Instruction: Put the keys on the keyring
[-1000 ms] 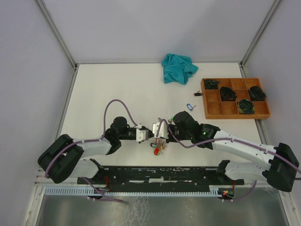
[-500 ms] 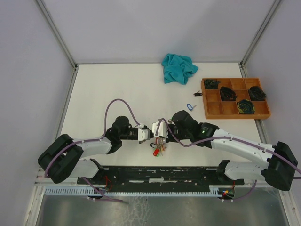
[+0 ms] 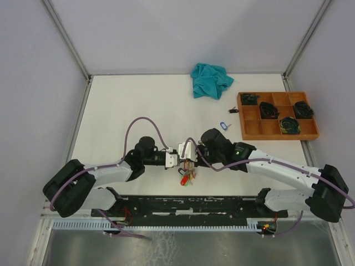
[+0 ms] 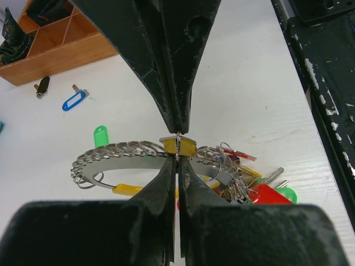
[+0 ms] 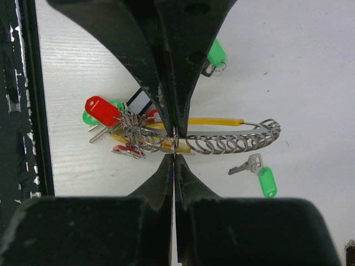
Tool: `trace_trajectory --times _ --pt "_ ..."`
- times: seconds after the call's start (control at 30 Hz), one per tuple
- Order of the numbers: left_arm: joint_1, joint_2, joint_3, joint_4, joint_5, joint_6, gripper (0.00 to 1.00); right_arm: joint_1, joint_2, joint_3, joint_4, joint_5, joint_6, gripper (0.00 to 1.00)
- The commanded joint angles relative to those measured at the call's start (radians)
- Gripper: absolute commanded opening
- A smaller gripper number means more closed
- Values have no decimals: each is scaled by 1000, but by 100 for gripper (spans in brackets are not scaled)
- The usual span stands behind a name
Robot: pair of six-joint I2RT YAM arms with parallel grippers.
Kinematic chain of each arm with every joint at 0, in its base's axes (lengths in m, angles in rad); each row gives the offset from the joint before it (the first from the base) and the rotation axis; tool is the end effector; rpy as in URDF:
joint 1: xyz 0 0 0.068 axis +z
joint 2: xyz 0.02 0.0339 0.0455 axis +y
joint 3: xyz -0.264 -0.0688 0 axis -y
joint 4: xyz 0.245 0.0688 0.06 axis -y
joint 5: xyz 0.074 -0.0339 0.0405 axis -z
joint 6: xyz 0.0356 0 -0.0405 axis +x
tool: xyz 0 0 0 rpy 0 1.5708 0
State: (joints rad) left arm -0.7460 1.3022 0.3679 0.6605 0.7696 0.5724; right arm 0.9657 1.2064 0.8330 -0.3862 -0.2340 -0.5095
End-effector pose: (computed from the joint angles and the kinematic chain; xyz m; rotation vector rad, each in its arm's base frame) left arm 0.1592 -0.1809 0.1797 1.5068 1.0617 -0.8267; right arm 0.1381 0.2142 0.2519 -1.6720 1.6633 0.4984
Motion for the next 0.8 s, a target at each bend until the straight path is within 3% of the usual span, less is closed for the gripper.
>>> trace_trajectory --times 0.0,0.33,0.57,0.77 --pt "-30 -23 50 -43 -30 70 3 1 22 93 63 -33 19 1" --pt "-42 -42 51 -59 -68 74 3 1 80 132 16 -69 15 1" --pt "-36 -56 29 48 -87 -23 3 1 92 117 -8 -90 7 1" --pt "9 -34 7 170 -65 -200 3 1 54 69 -27 -46 -29 1"
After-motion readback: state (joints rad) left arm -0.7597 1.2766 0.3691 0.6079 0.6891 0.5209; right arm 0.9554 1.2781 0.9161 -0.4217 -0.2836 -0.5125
